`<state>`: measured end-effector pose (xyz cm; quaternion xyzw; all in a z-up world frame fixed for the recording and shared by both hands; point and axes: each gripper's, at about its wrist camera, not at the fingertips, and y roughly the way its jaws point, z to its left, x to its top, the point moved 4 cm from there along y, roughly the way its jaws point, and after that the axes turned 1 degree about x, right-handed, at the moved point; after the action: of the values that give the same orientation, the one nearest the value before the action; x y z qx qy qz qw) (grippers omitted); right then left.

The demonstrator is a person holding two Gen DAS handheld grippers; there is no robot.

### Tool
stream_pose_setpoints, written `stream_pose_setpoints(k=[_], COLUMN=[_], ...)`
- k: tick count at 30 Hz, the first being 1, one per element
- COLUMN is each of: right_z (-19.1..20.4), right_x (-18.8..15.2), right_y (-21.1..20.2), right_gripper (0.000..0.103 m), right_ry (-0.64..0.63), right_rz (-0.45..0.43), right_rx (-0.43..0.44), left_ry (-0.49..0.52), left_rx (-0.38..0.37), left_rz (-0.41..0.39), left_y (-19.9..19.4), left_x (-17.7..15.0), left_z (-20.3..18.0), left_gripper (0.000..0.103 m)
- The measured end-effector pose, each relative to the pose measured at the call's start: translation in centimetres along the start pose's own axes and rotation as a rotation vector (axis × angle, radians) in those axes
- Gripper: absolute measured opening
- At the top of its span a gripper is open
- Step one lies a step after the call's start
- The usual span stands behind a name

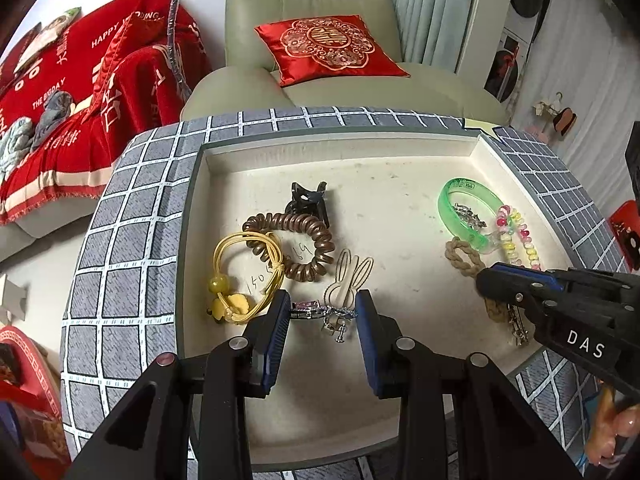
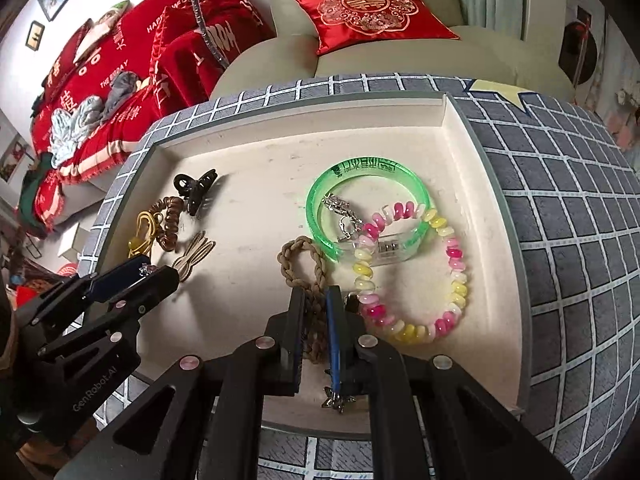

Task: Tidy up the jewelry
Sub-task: 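Carry the charm and rope bracelet into the tray and open both tools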

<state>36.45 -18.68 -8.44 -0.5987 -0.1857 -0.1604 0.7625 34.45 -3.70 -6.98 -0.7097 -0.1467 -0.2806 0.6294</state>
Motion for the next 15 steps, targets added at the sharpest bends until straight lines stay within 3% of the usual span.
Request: stream_pose_setpoints(k=[5, 6, 8, 9, 10, 15], right_z=[0.1, 0.0, -0.1, -0.2, -0.2, 0.0], right_x=[-0.2, -0.2, -0.2, -0.2, -0.2, -0.3], right_y=[-0.1, -0.2, -0.5, -1.0, -1.3, -3.9], right_gripper=[0.013, 0.018, 0.039, 0.055, 0.061, 0.062], right_ry=[0.004, 0.016, 0.035, 0.049, 0.054, 0.079], right_rz=[0.008, 0.009, 0.0, -0.012, -0.023, -0.084], right_rx=[0.01, 0.021, 0.043, 0.06, 0.068, 0.109], left_ry=[0.006, 0.006, 0.006, 0.006, 0.008, 0.021], left_rx=[0.002, 0.001, -0.001, -0.001, -0.001, 0.011], left_rz=[-0.001, -0.001, -0.001, -0.002, -0.004, -0.005], left_y=[0.0, 0.0, -0.1, -0.1, -0.2, -0.3], left_x=[-0.1, -0.1, -0.1, -0.2, -0.2, -0.1], left_z=[-0.2, -0.2, -0.3, -0.3, -0.3, -0.6], left_gripper=[0.05, 0.05, 0.05, 0.05, 0.05, 0.05])
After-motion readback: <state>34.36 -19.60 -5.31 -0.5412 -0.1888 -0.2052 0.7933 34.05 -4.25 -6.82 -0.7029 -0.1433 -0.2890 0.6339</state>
